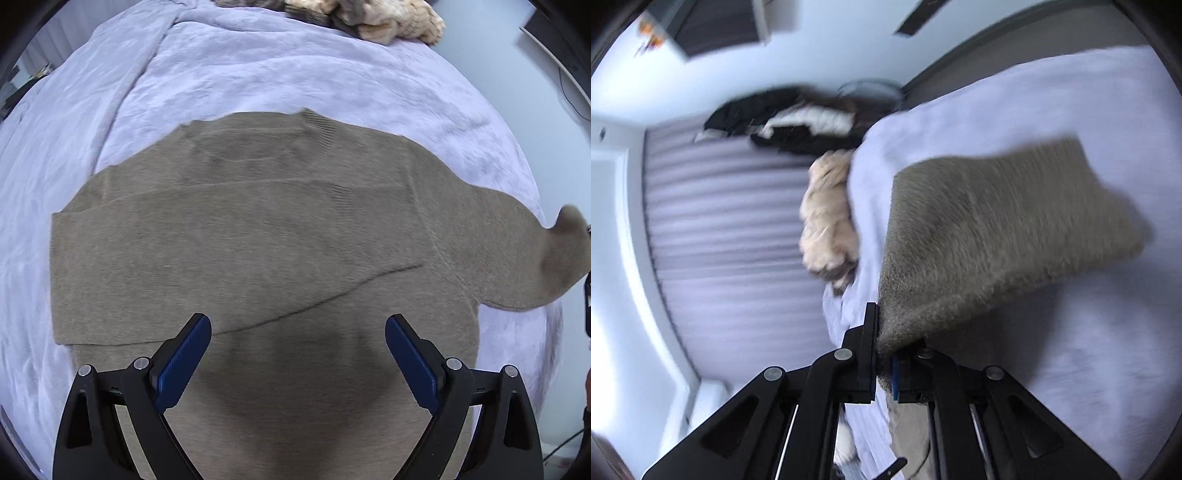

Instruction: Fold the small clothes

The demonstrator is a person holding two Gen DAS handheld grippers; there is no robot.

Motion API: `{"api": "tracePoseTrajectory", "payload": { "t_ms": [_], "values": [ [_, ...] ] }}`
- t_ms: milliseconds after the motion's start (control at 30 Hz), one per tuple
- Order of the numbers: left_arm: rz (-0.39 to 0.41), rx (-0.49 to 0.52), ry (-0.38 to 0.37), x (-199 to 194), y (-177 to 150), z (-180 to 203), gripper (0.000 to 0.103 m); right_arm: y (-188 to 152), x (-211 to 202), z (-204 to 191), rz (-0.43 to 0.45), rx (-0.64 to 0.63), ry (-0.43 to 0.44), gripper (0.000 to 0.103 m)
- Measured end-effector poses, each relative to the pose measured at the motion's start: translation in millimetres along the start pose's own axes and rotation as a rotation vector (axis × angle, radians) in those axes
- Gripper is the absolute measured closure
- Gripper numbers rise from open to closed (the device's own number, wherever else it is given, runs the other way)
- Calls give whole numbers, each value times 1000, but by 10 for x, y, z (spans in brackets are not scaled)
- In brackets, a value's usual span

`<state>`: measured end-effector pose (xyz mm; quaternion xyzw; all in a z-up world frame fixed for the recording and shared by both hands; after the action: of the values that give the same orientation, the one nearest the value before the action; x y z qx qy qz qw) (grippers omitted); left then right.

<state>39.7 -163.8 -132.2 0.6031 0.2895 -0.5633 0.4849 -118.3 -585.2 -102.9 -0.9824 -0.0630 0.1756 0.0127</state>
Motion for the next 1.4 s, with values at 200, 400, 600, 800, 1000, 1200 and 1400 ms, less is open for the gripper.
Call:
{"api": "tracePoseTrajectory", "payload": {
  "t_ms": [200, 400, 600, 800, 1000, 1200, 1400],
  "values": [
    [23, -92, 31, -61, -29, -588, 7, -706, 952, -780, -240, -262, 7, 97],
    [34, -182, 60, -54, -133, -1168, 7, -1923, 2056, -950, -528, -530, -108, 97],
    [31, -254, 65, 51, -215, -1591, 7, -2837, 2905, -175, -727, -624, -394, 93],
    [59, -274, -31, 80, -212, -1765, 7, -2710, 2875, 81, -646, -514, -466, 39],
    [104, -356, -307, 115, -57, -1816, 7, -2550, 2918, -99, -522, -512, -496, 94],
    [95, -489, -521, 256, -51, -1972, 7, -3348, 3106, -411, -708, -849, -446, 94],
    [94, -531, -579, 270, -47, -1999, 7, -3945, 3101, -138, -893, -974, -522, 52]
  ]
}}
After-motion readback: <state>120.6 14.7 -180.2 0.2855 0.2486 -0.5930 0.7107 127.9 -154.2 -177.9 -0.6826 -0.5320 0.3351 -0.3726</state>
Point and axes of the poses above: each gripper's, at about its wrist camera, not at the fingertips, and x roughly the way its jaws point, z to its right, y to its top, the point moved 4 cm from there along x, roughly the way its jaws point, and after that the axes turned 3 degrees about x, right-handed, at the moved point
